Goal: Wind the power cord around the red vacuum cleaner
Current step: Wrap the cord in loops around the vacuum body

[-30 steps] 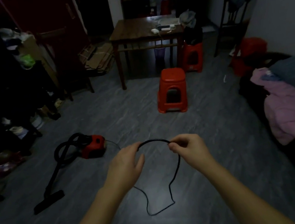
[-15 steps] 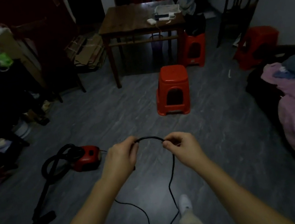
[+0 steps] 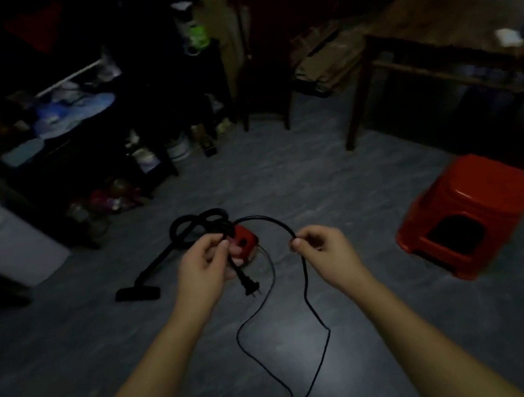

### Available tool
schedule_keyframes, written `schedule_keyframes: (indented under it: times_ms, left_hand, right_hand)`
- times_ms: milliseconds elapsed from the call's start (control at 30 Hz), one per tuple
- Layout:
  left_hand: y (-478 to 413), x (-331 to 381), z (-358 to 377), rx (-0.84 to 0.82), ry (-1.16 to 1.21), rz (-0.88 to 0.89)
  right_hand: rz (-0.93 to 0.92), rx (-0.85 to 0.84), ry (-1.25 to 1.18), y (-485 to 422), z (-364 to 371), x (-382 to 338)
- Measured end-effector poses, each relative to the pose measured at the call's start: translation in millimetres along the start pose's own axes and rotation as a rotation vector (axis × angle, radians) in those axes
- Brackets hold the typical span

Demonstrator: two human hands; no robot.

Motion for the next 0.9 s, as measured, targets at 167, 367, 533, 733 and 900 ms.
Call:
schedule_keyframes:
  times_ms: [167,367,533,733,900]
  left_hand:
    - [-34.6,-4.2,-51.0,0.179,0.124,-0.037]
    - [-102.3,-41.5,-89.1,0.251,0.324,-0.148]
    - [-163.8,-52.2,-100.8,0.224,0.381,-0.187]
    - [-211.8,-48.9,-129.4,0.278,0.431,-0.186]
    - [-232.2,-59.8,-136.8,0.421,0.451,-0.22]
  right_hand:
    - [-0.091,-0.149,-0.015,-73.2,37.7,-44.3]
    - [-0.071,-0.217,-0.007,-148.3,80.3,-61.5]
    - [-0.011,-0.212,-0.022,-197.6,97.2,-64.8]
    - [0.018,-0.263,-0.041,-261.1,114.6,-71.9]
    - [0.023,-0.397,-0.036,-310.6,142.2,-59.7]
Point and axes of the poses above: each hand's wrist, its own y-axis away from the middle knuckle, its own z-axis out of the palm, x = y × z, the point moved 10 cm from there along -y, towards the middle knuckle, and after that the axes turned 7 degrees about -x, right-handed, at the moved point
